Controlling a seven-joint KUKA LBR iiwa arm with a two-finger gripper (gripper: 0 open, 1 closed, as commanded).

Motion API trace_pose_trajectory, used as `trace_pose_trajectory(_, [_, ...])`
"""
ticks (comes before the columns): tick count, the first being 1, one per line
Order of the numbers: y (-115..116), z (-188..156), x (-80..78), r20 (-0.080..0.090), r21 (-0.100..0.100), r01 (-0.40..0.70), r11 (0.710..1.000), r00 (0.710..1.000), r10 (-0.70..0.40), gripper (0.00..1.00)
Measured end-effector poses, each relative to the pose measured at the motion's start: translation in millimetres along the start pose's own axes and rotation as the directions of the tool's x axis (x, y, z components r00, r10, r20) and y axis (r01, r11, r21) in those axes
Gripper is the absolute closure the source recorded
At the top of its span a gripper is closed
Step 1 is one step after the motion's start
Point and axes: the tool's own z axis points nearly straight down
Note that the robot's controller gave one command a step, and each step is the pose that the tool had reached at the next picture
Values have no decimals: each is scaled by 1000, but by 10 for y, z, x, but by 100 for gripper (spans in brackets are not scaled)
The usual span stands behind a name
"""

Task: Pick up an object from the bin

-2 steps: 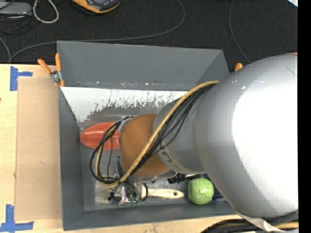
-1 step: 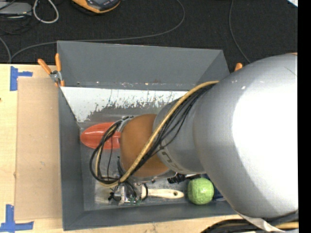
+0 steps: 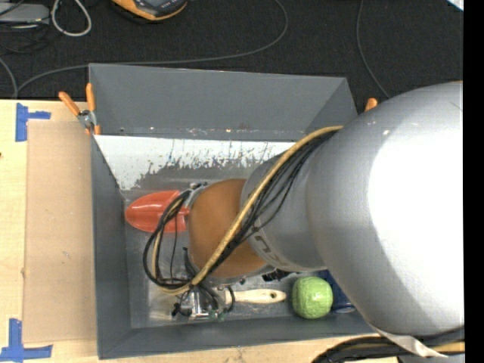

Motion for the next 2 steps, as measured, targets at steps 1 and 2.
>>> trace_pose_trajectory(1, [-270, -3, -197, -1, 1, 72, 997, 997, -72, 100])
trace_pose_trajectory(2, [-270, -3, -197, -1, 1, 72, 997, 997, -72, 100])
